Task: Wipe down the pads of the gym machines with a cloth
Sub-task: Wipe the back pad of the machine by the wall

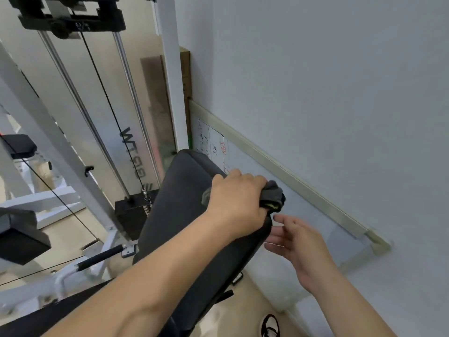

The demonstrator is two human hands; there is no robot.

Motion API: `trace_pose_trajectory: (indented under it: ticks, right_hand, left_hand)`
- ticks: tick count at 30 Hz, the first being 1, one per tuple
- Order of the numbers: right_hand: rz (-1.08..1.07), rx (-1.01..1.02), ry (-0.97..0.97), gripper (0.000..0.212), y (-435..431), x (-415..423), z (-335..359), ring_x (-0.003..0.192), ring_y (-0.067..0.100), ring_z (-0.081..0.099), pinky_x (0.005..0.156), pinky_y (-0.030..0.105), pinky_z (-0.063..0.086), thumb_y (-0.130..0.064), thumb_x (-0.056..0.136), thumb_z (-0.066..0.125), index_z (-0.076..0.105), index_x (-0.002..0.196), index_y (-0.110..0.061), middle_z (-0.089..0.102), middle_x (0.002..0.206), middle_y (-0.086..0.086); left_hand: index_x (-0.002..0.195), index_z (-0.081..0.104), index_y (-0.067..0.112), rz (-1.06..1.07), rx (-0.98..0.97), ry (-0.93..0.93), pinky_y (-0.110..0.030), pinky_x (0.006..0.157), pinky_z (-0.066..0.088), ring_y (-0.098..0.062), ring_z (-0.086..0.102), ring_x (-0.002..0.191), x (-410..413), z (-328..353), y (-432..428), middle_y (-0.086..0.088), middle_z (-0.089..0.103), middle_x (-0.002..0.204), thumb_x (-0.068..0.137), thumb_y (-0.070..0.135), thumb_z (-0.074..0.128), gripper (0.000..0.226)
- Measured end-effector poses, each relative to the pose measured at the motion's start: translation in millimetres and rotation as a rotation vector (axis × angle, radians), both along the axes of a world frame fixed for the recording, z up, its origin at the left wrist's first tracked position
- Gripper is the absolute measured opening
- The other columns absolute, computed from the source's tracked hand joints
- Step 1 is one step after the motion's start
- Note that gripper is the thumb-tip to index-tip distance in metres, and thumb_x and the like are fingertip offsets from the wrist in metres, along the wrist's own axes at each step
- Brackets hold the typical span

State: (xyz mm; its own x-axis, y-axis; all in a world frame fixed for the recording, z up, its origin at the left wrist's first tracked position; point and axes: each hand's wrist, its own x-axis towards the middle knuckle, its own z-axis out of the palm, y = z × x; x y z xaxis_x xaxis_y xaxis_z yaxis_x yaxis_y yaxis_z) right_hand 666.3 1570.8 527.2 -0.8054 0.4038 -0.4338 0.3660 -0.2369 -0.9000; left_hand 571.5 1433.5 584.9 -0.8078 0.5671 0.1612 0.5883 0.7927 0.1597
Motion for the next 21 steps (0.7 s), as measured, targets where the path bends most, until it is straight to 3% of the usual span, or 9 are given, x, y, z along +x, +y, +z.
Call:
trace_pose_trajectory:
  ticks: [2,5,9,12,15,18,21]
  right_hand:
    - [-0.044,-0.028,0.011,0.024,-0.1,5.3,-2.0,0.077,0.028,0.071,0.078,0.048,0.061,-0.011,0.099,0.049,0.071,0.104,-0.004,0.075,0.092,0.021]
    - [-0.108,-0.052,-0.018,0.019,-1.3,16.6,-4.5,0.073,0.025,0.067,0.066,0.039,0.054,-0.009,0.095,0.053,0.071,0.094,-0.009,0.073,0.086,0.017]
    - [-0.065,0.037,-0.028,0.015,6.0,31.9,-9.4,0.068,0.023,0.067,0.064,0.039,0.057,-0.012,0.097,0.059,0.072,0.092,-0.007,0.07,0.073,0.011]
    - [-0.012,0.111,0.002,0.015,4.0,38.8,-11.6,0.077,0.023,0.068,0.077,0.045,0.059,-0.016,0.101,0.059,0.073,0.102,-0.011,0.069,0.089,0.012]
    - [0.056,0.183,0.04,0.016,-5.3,46.1,-15.4,0.085,0.022,0.069,0.082,0.044,0.059,-0.022,0.1,0.063,0.07,0.114,-0.018,0.067,0.098,0.004]
    - [0.117,0.309,0.03,0.032,-11.3,49.5,-14.7,0.097,0.015,0.068,0.095,0.046,0.056,-0.03,0.096,0.067,0.062,0.127,-0.029,0.065,0.111,-0.005]
    - [0.137,0.441,0.106,0.052,-18.4,43.8,-4.7,0.109,0.005,0.06,0.097,0.03,0.049,-0.042,0.091,0.073,0.054,0.138,-0.034,0.054,0.128,-0.01]
  left_hand:
    - [0.122,0.053,0.031,-0.092,-0.024,-0.004,-0.042,0.082,0.035,-0.024,0.046,0.11,27.6,-8.9,11.1,0.006,0.059,0.114,0.084,0.035,0.062,0.039]
    - [0.107,0.06,0.027,-0.226,0.081,0.162,-0.039,0.073,0.033,-0.024,0.047,0.096,63.0,-39.6,8.5,0.005,0.057,0.1,0.07,0.022,0.068,0.038]
    - [0.121,0.06,0.028,-0.245,0.342,0.259,-0.041,0.083,0.043,-0.026,0.055,0.109,86.3,-99.1,-34.2,0.005,0.058,0.13,0.071,0.014,0.068,0.052]
    - [0.124,0.053,0.026,0.18,0.653,0.013,-0.035,0.096,0.042,-0.024,0.049,0.115,95.9,-138.7,-72.1,0.005,0.048,0.129,0.069,-0.001,0.069,0.063]
    - [0.134,0.05,0.021,0.751,0.788,-0.364,-0.04,0.102,0.044,-0.028,0.05,0.123,95.9,-168.8,-100.0,-0.003,0.05,0.129,0.087,0.002,0.058,0.051]
    - [0.133,0.053,0.023,0.871,0.893,-0.499,-0.044,0.101,0.049,-0.026,0.058,0.118,109.8,-174.7,-110.2,-0.003,0.061,0.124,0.096,0.016,0.057,0.037]
    - [0.12,0.054,0.032,0.84,1.036,-0.523,-0.035,0.093,0.051,-0.017,0.061,0.112,116.3,-146.1,-97.7,0.006,0.065,0.116,0.102,0.028,0.058,0.019]
